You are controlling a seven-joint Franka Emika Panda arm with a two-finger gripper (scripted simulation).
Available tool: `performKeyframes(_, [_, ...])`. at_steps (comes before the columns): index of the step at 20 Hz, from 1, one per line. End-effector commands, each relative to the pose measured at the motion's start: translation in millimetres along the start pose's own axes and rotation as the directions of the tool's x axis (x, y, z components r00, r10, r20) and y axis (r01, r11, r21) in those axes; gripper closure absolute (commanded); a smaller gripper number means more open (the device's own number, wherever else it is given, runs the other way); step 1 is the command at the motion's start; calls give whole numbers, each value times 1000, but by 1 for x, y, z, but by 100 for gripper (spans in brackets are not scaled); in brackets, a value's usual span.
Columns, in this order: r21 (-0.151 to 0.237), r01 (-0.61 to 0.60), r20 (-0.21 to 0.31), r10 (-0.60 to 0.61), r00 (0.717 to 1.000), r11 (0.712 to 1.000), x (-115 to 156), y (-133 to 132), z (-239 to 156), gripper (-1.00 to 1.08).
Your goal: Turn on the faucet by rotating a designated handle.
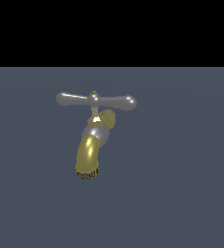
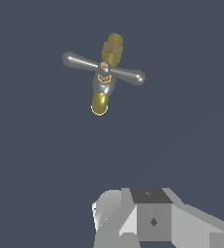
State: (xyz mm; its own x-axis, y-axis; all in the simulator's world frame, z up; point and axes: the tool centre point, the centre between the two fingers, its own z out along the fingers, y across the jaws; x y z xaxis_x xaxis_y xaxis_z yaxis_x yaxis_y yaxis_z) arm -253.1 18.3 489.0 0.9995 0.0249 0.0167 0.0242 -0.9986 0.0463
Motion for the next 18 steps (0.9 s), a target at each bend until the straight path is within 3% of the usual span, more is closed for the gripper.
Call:
performKeyframes(1, [5, -33, -16, 33, 999, 999, 0, -4, -6, 108])
performKeyframes(9, [35, -195, -91, 198, 976, 980, 1, -27, -35, 108])
performKeyframes(18, [88, -412, -173, 421, 890, 907, 12, -71, -63, 108])
